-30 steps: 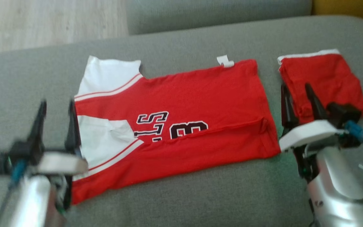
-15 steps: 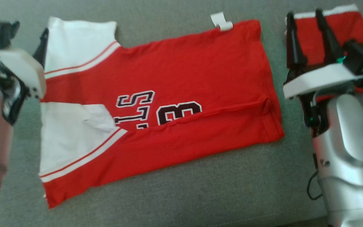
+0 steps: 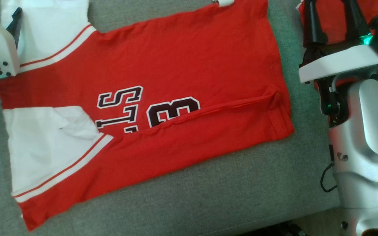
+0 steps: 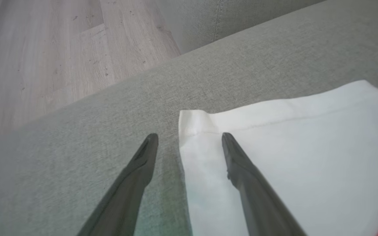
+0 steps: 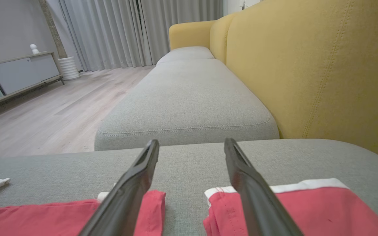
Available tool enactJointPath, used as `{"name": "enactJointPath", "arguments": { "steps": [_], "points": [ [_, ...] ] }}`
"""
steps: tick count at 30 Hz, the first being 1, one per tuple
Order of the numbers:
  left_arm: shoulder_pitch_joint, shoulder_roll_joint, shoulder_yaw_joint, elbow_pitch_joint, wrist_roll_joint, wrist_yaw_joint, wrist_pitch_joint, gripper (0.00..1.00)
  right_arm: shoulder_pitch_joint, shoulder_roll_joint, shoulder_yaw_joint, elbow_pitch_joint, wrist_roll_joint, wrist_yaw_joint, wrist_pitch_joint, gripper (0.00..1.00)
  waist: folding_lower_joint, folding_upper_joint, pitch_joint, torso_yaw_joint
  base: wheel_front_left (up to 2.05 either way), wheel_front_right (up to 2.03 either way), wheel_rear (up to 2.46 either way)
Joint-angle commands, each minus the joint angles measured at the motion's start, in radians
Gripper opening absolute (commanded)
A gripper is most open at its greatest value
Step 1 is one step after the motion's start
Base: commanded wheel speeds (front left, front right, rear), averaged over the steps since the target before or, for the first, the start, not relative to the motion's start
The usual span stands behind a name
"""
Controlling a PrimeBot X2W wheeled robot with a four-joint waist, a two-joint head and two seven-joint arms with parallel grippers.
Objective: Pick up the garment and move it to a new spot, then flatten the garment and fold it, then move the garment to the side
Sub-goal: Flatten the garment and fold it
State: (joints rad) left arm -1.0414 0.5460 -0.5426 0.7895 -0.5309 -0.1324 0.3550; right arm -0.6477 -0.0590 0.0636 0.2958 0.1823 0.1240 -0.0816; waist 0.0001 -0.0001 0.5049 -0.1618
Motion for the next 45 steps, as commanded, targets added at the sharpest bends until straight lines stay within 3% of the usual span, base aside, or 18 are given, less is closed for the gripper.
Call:
{"name": "enactJointPath", "arguments": {
  "steps": [1, 12, 20, 21, 22, 23, 26, 30, 38, 45],
  "points": [
    [-0.059, 0.061, 0.010, -0.007, -0.022, 0.002, 0.004, 1.00, -0.018, 0.009, 0.013, -0.043, 0.003, 0.007, 0.001, 1.00, -0.0001, 0.0001, 0.017, -0.010, 0.00, 0.00, 0.00],
    [-0.141, 0.068, -0.067, 0.082, -0.058, 0.002, 0.033, 1.00, -0.029, 0.009, -0.016, -0.060, -0.027, 0.007, 0.014, 1.00, -0.0001, 0.0001, 0.055, -0.022, 0.00, 0.00, 0.00],
    [-0.130, 0.072, -0.179, 0.032, -0.199, 0.002, 0.109, 1.00, -0.040, 0.009, -0.052, -0.061, -0.034, 0.007, 0.023, 1.00, -0.0001, 0.0001, 0.047, -0.016, 0.00, 0.00, 0.00],
    [-0.130, 0.077, -0.190, 0.026, -0.211, 0.002, 0.116, 0.88, -0.042, 0.009, -0.050, -0.060, -0.033, 0.007, 0.023, 1.00, -0.0001, 0.0001, 0.046, -0.015, 0.00, 0.00, 0.00],
    [-0.130, 0.080, -0.199, 0.021, -0.225, 0.002, 0.121, 0.27, -0.044, 0.009, -0.049, -0.060, -0.032, 0.007, 0.024, 1.00, -0.0001, 0.0001, 0.045, -0.014, 0.00, 0.00, 0.00],
    [-0.129, 0.082, -0.208, 0.015, -0.240, 0.002, 0.127, 0.00, -0.046, 0.009, -0.048, -0.058, -0.031, 0.007, 0.024, 1.00, -0.0001, 0.0001, 0.043, -0.012, 0.00, 0.00, 0.00],
    [-0.135, 0.084, -0.218, 0.009, -0.267, 0.002, 0.103, 0.00, -0.050, 0.009, -0.045, -0.051, -0.033, 0.007, 0.029, 1.00, -0.0001, 0.0001, 0.034, -0.001, 0.00, 0.00, 0.00],
    [-0.145, 0.063, -0.204, 0.027, -0.268, 0.002, -0.009, 0.00, -0.060, 0.002, -0.012, -0.024, -0.046, 0.007, 0.062, 1.00, -0.0001, 0.0001, 0.008, 0.021, 0.00, 0.00, 0.00],
    [-0.128, -0.001, -0.225, 0.006, -0.223, 0.005, -0.217, 0.00, -0.103, -0.089, 0.074, 0.112, 0.000, 0.007, 0.224, 1.00, -0.0001, 0.0001, -0.068, 0.138, 0.00, 0.00, 0.00],
    [-0.059, -0.033, -0.262, -0.095, -0.186, 0.024, -0.309, 0.00, -0.162, -0.173, 0.132, 0.255, 0.025, 0.007, 0.335, 1.00, -0.0001, 0.0001, -0.100, 0.237, 0.00, 0.00, 0.00]
  ]
}}
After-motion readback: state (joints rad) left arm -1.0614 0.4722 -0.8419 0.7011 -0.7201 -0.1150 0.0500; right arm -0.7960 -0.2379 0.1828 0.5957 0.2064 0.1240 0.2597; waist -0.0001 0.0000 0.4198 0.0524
